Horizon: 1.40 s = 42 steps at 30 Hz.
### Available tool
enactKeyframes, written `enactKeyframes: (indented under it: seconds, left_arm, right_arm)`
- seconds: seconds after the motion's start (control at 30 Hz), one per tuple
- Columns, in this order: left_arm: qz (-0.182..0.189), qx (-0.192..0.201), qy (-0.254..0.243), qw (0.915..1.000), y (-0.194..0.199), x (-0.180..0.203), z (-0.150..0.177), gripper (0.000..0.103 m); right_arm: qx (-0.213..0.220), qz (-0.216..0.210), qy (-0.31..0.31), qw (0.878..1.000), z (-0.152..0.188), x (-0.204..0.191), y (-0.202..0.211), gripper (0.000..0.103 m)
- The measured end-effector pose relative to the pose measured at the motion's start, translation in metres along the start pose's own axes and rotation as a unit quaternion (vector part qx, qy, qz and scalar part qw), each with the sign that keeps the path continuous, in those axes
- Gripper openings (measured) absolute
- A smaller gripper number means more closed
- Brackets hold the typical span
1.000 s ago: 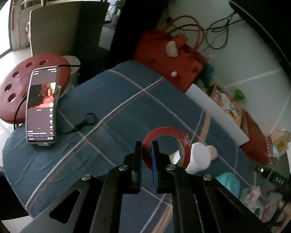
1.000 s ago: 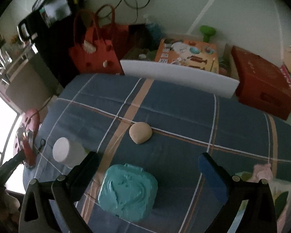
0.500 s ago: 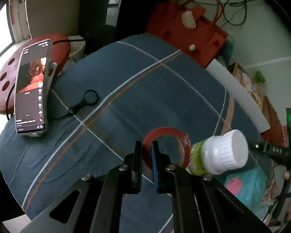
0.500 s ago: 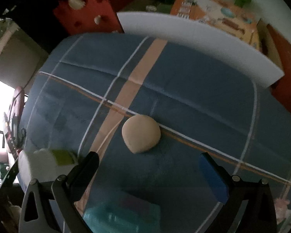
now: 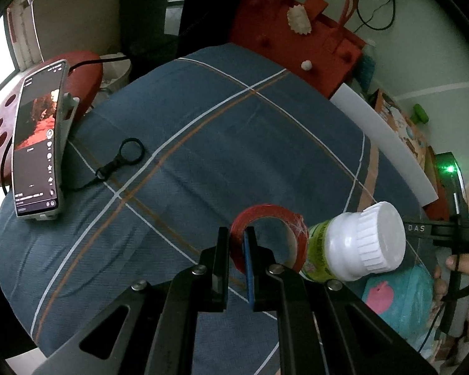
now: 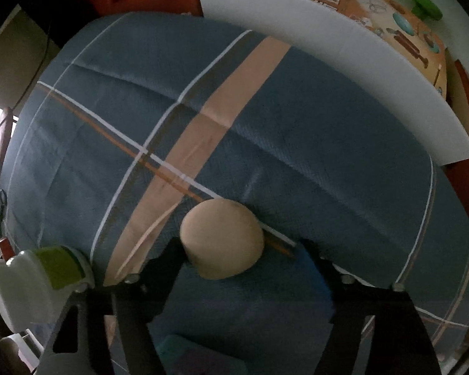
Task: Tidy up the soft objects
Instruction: 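Grasp the beige round sponge with the right tool while the left tool holds the tape, then carry the sponge with the right tool while the left tool carries the tape over the tray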
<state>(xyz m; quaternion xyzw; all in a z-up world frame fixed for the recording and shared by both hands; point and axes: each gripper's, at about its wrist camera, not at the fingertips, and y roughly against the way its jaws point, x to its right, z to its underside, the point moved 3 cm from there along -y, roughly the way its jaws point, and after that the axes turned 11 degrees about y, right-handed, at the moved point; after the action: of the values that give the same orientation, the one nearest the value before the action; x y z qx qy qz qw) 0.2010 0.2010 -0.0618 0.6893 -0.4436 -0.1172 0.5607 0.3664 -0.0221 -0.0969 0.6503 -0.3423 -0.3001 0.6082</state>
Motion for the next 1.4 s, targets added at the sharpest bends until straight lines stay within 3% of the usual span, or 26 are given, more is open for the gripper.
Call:
enactKeyframes:
  seconds: [0.07,0.1,0.57,0.87,1.1,1.4]
  left_arm:
    - [-0.001,0.0,-0.001,1.0,0.0,0.0,0.001,0.009]
    - [0.0,0.0,-0.002,1.0,0.0,0.001,0.001,0.009]
    - [0.0,0.002,-0.008,1.0,0.001,0.003,0.002,0.009]
    - [0.001,0.019,-0.011,0.9998,0.015,0.005,0.003,0.009]
    - [0.012,0.052,-0.033,0.998,0.045,0.019,0.009,0.009]
    - [0.049,0.082,-0.1,0.9904,0.086,0.072,0.041,0.009]
  right_arm:
    - [0.003,-0.003,0.001,1.0,0.0,-0.001,0.002,0.053]
    - [0.004,-0.002,0.002,1.0,0.0,-0.001,0.004,0.053]
    - [0.008,0.011,0.022,1.0,-0.004,-0.014,0.01,0.052]
    - [0.064,0.026,0.023,0.997,0.018,-0.016,0.056,0.052]
    - [0.128,0.048,0.025,0.99,0.072,-0.025,0.116,0.052]
    - [0.163,0.074,0.005,0.984,0.168,-0.009,0.17,0.052]
